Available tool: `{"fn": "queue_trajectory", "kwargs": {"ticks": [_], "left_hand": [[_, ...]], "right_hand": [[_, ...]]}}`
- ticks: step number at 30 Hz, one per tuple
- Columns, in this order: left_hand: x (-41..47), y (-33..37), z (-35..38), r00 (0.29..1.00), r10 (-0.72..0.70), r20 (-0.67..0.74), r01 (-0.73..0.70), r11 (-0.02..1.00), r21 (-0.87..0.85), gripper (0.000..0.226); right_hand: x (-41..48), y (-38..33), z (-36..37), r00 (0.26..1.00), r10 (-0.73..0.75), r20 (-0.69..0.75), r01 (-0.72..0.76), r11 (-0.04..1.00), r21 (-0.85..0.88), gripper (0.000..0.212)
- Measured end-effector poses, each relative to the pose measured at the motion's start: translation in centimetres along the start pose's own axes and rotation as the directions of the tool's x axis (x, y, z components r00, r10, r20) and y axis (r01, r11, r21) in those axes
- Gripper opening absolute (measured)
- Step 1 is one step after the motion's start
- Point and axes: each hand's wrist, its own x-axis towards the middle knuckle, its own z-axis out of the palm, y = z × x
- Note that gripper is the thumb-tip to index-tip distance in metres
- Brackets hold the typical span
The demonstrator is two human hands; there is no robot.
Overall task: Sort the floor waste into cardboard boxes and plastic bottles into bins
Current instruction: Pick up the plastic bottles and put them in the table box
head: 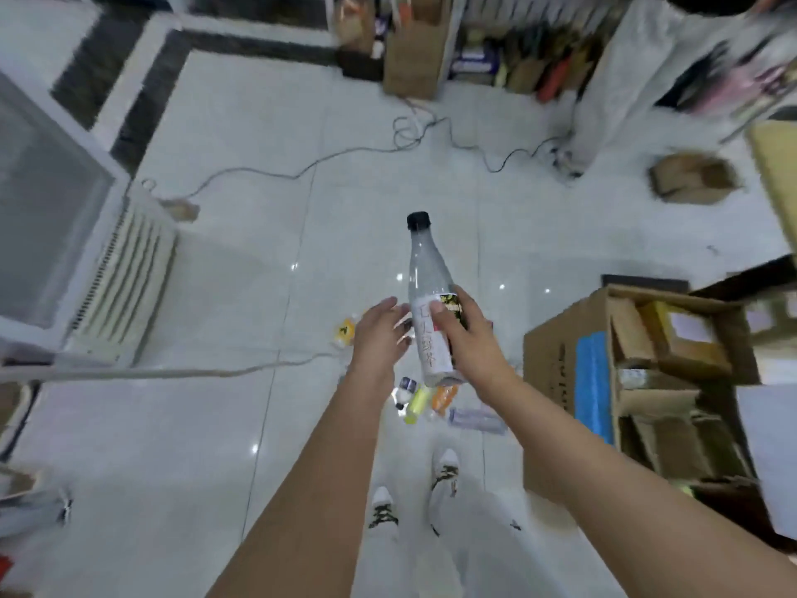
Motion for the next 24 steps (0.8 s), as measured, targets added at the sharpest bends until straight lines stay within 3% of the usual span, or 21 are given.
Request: {"fn": "queue_trajectory", "kwargs": {"ticks": [2, 5, 9, 11, 17, 20, 24], "left_hand": [[-3.6, 4.0, 5.3, 0.987, 0.087, 0.132, -0.089, 0.996, 0.010, 0.035], [-8.3, 8.3, 13.0, 0.925, 0.198, 0.323, -0.220, 0.975, 0.035, 0.032], [-13.3, 9.4, 21.4, 0.820, 0.222, 0.527, -0.335, 0.934, 0.128, 0.021], [-15.2, 8.5, 25.0, 0.770, 0.209, 0.603, -0.384, 0.907, 0.175, 0.026], [-20.6, 2.3, 32.9, 0.624, 0.051, 0.780, -0.465, 0.827, 0.317, 0.026], [-22.1, -0.7, 35.0, 0.604, 0.011, 0.797, -0.485, 0.798, 0.357, 0.026], [-23.3, -5.6, 38.3, 0.619, -0.048, 0.784, -0.495, 0.751, 0.437, 0.029]], "right_hand": [[-2.8, -5.0, -3.6, 0.993, -0.089, -0.080, 0.092, 0.995, 0.033, 0.040], [-6.1, -11.0, -9.6, 0.948, -0.214, -0.236, 0.224, 0.975, 0.014, 0.034], [-10.3, -15.6, -17.8, 0.851, -0.316, -0.420, 0.335, 0.942, -0.030, 0.050], [-12.9, -16.3, -21.6, 0.803, -0.329, -0.497, 0.360, 0.932, -0.036, 0.046], [-20.6, -13.3, -30.5, 0.667, -0.253, -0.701, 0.340, 0.940, -0.016, 0.073], [-23.3, -10.4, -34.1, 0.639, -0.144, -0.756, 0.346, 0.931, 0.115, 0.054], [-25.4, -6.0, -39.4, 0.601, 0.009, -0.799, 0.322, 0.912, 0.253, 0.058]]}}
